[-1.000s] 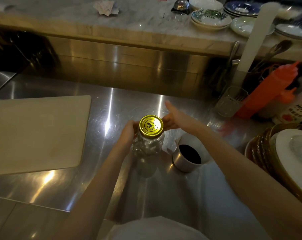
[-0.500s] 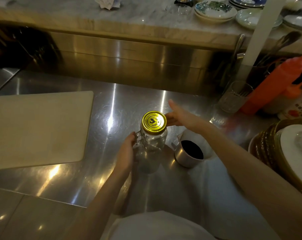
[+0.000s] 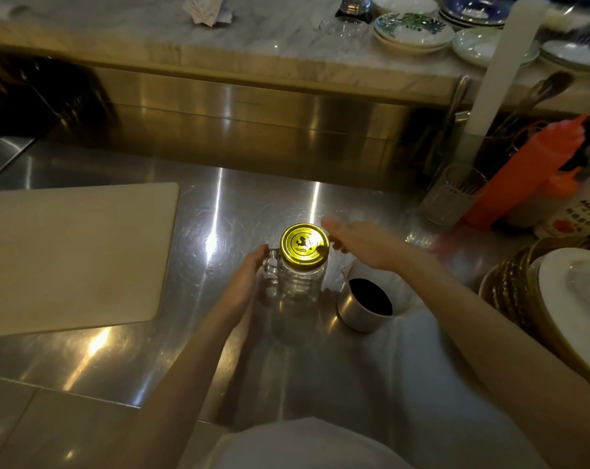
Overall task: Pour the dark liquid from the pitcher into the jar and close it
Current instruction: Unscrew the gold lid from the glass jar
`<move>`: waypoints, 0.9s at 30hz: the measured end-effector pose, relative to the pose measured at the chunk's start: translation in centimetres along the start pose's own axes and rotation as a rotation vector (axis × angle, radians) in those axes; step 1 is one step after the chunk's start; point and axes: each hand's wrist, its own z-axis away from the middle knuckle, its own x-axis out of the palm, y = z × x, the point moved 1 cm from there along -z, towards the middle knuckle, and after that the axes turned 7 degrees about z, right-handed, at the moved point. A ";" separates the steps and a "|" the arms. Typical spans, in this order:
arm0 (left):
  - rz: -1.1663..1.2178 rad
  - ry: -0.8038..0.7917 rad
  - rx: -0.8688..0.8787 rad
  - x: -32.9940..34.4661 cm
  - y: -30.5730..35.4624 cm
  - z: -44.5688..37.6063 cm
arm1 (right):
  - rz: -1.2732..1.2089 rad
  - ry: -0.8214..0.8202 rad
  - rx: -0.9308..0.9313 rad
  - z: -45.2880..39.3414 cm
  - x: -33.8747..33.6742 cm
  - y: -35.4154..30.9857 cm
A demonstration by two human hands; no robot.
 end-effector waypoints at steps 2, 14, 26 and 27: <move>-0.079 0.037 0.028 -0.4 -0.5 0.1 | 0.167 0.103 -0.122 0.5 0.0 -1.0; -0.481 0.161 0.350 0.5 -3.5 -1.9 | 0.529 0.267 -0.411 -0.4 0.7 -2.9; -0.343 0.128 0.335 0.3 -3.6 -2.2 | -0.283 0.042 -0.066 -6.0 -1.7 6.0; -0.338 0.133 0.329 0.3 -3.6 -2.2 | -0.293 -0.007 -0.056 -6.7 -1.3 6.7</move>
